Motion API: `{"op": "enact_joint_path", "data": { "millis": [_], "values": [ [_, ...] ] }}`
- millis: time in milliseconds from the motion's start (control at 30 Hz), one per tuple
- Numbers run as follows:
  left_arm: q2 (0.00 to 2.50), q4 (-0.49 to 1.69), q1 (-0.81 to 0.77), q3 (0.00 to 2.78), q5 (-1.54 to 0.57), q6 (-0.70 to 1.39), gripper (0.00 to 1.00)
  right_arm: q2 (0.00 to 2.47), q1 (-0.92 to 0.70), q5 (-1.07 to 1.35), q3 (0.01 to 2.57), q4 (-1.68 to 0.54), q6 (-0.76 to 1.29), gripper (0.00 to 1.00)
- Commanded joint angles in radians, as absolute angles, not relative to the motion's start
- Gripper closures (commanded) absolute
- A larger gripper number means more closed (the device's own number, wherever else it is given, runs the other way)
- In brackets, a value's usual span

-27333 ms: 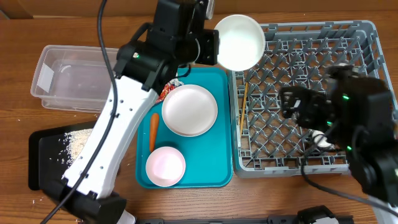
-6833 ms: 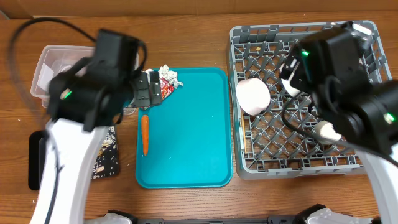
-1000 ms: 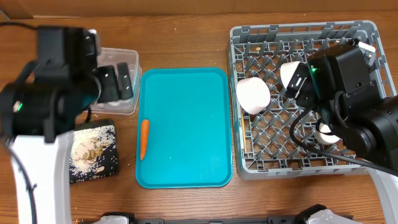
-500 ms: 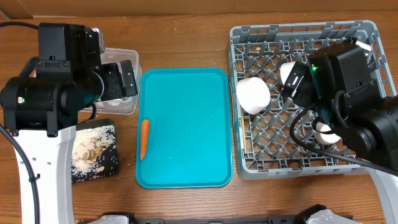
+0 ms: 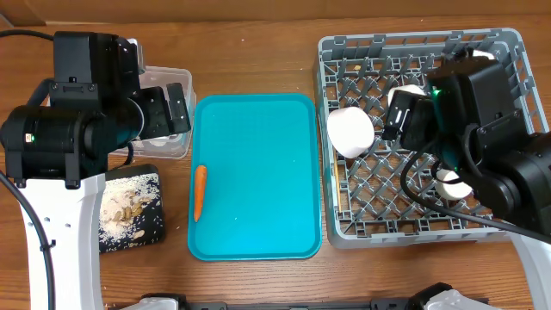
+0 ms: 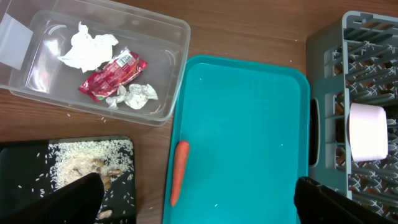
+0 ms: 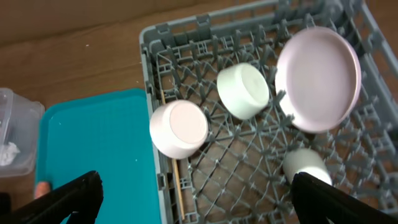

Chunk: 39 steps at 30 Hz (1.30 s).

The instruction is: Sort waste into correct bins and load items into the dishwasher

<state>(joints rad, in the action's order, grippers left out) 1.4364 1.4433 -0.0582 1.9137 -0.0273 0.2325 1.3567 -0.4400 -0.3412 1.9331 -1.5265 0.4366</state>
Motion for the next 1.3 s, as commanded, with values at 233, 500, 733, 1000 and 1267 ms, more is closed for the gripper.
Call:
{"op": "enact_joint_path", "data": {
  "millis": [233,500,733,1000,1267],
  "values": [
    [1.440,1.439,-0.055,1.913,-0.044,0.240,0.00,1.309,-0.355,-0.311,1.901,-1.170,0.155,0.00],
    [1.440,1.439,-0.055,1.913,-0.044,0.240,0.00,1.072,-0.206,0.110,1.538,-0.682,-0.030,0.00],
    [1.440,1.439,-0.055,1.913,-0.044,0.240,0.00,0.789,-0.144,0.144,1.131,-0.658,0.000,0.00],
    [1.440,1.439,-0.055,1.913,-0.044,0.240,0.00,0.463,-0.136,0.041,0.692,-0.545,0.179,0.00],
    [1.440,1.439,-0.055,1.913,-0.044,0.240,0.00,0.240,-0.136,0.024,0.293,-0.296,0.275,0.00]
  ]
}}
